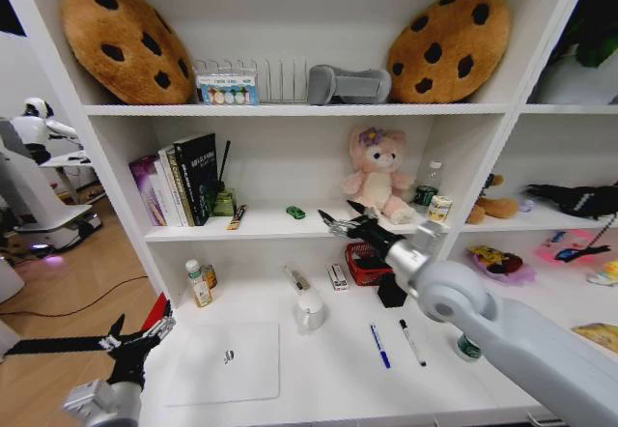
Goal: Organize the objects on the table.
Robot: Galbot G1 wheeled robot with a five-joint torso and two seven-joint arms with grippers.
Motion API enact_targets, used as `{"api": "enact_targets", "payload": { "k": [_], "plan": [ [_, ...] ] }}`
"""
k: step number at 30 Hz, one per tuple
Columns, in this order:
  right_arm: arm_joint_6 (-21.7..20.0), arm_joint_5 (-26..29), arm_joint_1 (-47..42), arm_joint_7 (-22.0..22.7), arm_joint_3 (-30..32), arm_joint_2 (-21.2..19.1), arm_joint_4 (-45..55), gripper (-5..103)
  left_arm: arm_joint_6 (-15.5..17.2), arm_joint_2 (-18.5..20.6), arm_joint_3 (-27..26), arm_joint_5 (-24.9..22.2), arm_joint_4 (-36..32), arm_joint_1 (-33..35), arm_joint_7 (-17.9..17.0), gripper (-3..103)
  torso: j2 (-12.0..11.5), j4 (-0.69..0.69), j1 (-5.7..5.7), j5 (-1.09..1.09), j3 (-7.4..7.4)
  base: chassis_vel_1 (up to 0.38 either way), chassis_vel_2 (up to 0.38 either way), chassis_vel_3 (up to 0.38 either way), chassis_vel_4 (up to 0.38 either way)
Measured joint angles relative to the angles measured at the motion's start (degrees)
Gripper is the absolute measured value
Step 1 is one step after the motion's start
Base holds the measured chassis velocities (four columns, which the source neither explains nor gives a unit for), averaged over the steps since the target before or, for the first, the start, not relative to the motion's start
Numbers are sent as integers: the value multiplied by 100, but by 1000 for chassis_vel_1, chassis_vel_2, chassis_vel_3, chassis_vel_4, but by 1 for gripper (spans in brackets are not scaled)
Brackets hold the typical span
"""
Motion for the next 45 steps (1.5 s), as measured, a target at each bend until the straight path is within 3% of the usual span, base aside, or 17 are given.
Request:
{"api": "enact_targets", "payload": {
  "k": [2,6,11,17,23,26,28,29,34,35,39,45],
  "plan": [
    [135,-444,-934,141,371,270,46,100,-8,-82,-13,21,-21,27,-4,100,0,8,0,0,0,0,0,0,0],
    [247,-1138,-2240,126,877,1081,-13,100,0,-46,-25,26,-65,0,-28,100,0,2,0,2,0,0,0,0,0],
    [425,-1795,-3163,35,1155,1571,-130,100,3,-29,-41,25,-86,27,-36,100,0,3,0,-1,0,0,0,0,0],
    [590,-2379,-3891,-69,1342,1933,-298,100,-23,-87,-8,46,-49,58,-31,100,0,3,0,-1,0,0,0,0,0],
    [468,-2445,-3983,95,1268,2073,-407,100,-22,-34,-17,38,-56,30,-31,100,0,4,0,-1,1,0,0,0,0],
    [-214,-2224,-3851,489,1160,2060,-482,100,-3,31,-54,7,-61,11,-41,100,0,3,0,0,1,0,0,0,0],
    [-680,-1771,-3632,719,1079,2008,-527,100,3,45,-58,2,-55,5,-60,100,-1,3,0,1,1,0,0,0,0],
    [-680,-1771,-3632,719,1079,2008,-527,100,3,45,-58,2,-55,5,-60,100,-1,3,0,1,1,0,0,0,0],
    [-1795,-324,-2889,1343,896,1758,-531,100,6,5,-30,28,-6,18,-66,100,-2,4,1,0,1,0,0,0,0],
    [-1795,-324,-2889,1343,896,1758,-531,100,6,5,-30,28,-6,18,-66,100,-2,4,1,0,1,0,0,0,0],
    [-2534,527,-2373,1854,794,1533,-612,100,9,-31,-12,55,22,5,-75,100,-2,5,1,0,2,0,0,0,0],
    [-2851,749,-2256,1981,704,1451,-798,100,10,-52,-15,59,60,3,-87,100,-2,2,1,0,2,0,0,0,0]
  ]
}}
